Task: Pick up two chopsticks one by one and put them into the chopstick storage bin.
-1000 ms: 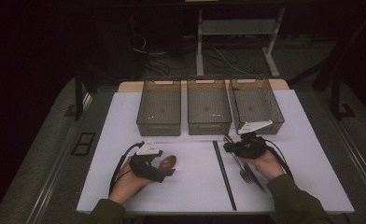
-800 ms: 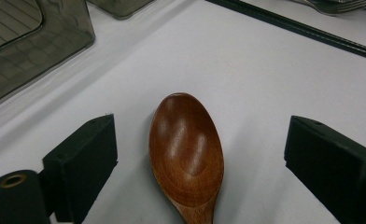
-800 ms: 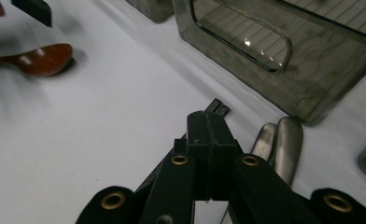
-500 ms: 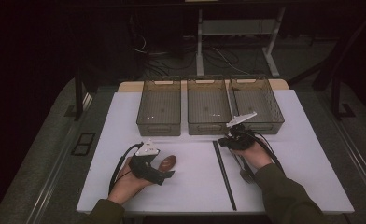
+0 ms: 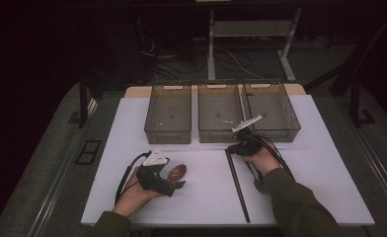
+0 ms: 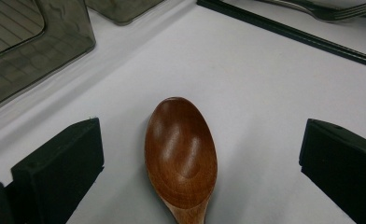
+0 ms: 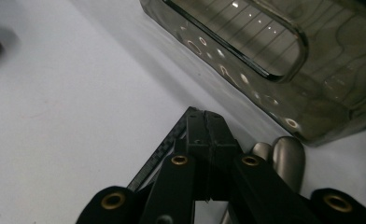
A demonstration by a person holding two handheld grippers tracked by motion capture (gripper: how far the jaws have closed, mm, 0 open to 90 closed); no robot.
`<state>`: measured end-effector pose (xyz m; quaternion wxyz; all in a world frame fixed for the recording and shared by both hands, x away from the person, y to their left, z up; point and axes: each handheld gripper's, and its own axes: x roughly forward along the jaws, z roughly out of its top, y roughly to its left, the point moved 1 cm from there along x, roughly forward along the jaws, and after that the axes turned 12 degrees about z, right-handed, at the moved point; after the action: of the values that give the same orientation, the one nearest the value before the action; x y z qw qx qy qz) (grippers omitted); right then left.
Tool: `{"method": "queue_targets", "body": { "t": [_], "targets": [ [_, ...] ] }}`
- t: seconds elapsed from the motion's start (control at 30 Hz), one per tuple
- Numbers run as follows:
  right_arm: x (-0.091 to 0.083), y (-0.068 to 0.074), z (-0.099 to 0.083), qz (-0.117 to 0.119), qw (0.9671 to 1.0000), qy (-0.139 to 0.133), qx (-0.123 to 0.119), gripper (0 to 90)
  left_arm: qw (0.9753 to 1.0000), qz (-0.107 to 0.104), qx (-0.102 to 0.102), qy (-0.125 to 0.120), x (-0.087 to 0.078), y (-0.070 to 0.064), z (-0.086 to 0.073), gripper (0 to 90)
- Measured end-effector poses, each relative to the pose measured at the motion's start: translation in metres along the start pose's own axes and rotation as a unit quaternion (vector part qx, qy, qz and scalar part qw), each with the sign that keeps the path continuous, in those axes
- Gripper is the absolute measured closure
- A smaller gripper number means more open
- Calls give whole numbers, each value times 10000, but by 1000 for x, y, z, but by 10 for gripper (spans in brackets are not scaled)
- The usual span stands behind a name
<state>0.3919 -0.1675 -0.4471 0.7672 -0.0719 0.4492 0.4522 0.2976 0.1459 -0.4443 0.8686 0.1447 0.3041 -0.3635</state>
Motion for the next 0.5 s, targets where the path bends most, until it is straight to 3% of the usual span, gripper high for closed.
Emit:
{"method": "queue_targets", "body": {
  "t": [0.5],
  "targets": [
    [14, 12, 12, 133, 9998, 81, -122, 897, 10000, -33, -8, -18, -1, -1, 0, 0]
  ]
}}
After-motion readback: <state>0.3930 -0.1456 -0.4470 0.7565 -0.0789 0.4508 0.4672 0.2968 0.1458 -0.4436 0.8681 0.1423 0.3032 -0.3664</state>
